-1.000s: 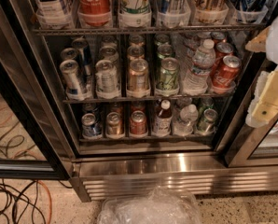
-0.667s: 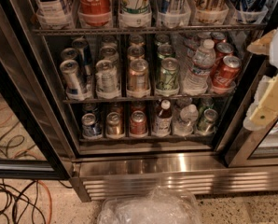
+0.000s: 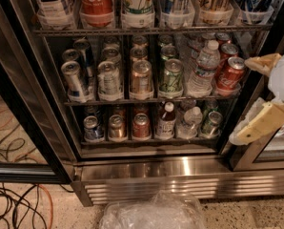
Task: Pick orange can from middle shelf of fridge
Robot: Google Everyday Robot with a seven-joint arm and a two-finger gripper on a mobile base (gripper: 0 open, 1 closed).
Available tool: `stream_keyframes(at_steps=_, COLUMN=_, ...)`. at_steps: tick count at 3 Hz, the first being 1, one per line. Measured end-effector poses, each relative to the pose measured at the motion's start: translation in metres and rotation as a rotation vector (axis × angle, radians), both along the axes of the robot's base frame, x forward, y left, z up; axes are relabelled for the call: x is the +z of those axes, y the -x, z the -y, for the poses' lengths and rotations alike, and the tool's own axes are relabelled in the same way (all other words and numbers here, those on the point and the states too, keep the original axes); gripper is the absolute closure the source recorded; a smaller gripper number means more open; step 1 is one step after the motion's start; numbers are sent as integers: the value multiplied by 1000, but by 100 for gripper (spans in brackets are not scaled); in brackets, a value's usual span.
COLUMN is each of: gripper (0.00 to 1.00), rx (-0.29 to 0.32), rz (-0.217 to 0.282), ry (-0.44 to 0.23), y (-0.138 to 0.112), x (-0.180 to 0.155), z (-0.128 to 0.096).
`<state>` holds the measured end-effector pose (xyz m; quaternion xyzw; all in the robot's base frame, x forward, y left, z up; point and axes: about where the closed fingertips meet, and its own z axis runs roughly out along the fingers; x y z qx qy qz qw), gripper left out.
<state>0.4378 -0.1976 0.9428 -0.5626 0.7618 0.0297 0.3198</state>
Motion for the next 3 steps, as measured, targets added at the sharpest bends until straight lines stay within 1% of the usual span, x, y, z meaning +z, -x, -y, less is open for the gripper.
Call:
stream_keyframes(at_steps=1, gripper=0, rx=31, rz=-1, ry=-43, y=-4, x=-23, z=-20)
stream_keyframes(at_steps=2, gripper=0, rx=31, rz=-1, ry=-43, y=-4, x=-23, z=-20)
stream_keyframes(at_steps=3, gripper=0, rx=33, rz=-13, ry=-53, y=-4, x=-25, z=-22)
